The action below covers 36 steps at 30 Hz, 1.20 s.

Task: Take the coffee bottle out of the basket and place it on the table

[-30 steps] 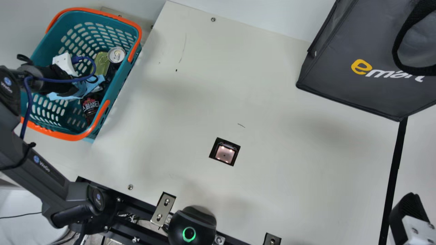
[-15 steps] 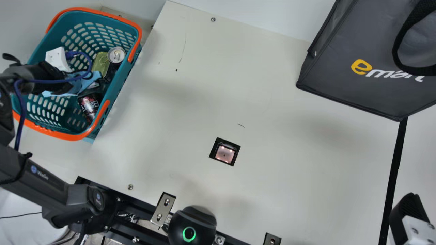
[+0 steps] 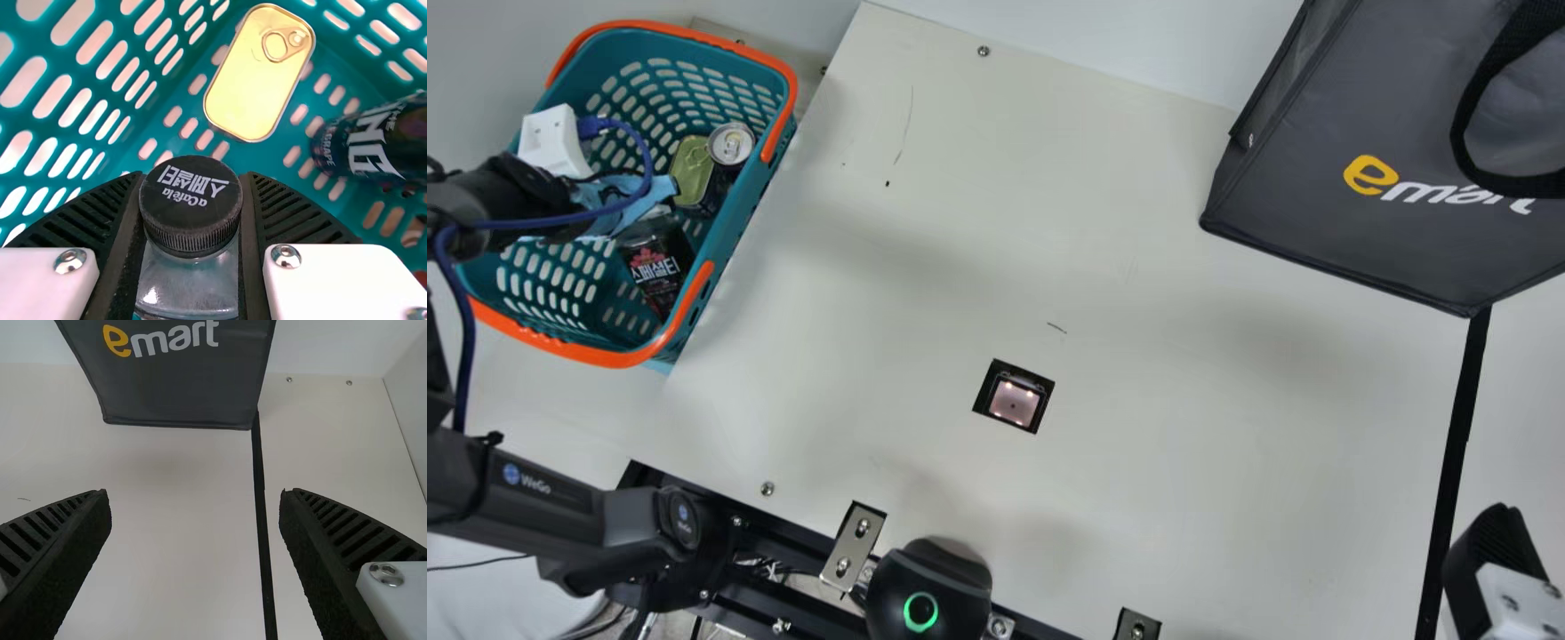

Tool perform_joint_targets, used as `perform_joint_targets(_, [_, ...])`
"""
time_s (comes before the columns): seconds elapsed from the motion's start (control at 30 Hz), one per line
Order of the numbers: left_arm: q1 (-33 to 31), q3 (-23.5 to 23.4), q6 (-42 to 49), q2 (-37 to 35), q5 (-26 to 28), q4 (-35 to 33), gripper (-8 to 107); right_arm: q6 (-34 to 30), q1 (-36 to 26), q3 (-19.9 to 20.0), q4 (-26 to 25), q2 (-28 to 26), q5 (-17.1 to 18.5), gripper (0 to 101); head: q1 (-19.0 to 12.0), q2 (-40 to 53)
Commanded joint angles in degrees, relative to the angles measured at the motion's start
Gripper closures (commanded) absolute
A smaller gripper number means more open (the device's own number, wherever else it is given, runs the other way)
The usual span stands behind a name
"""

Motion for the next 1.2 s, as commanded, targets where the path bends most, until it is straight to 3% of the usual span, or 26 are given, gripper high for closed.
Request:
perform_joint_targets(0.0, [0.13, 0.3, 1.01, -0.91, 0.16, -0.58, 89, 0.0, 0.0, 0.0, 0.0, 0.0, 0.0, 10, -1.48, 0.14])
perform_joint_targets(1.17, [2.43, 2.62, 8.49, -14.21, 5.84, -4.85, 89, 0.0, 0.0, 0.0, 0.0, 0.0, 0.0, 10, -1.48, 0.14])
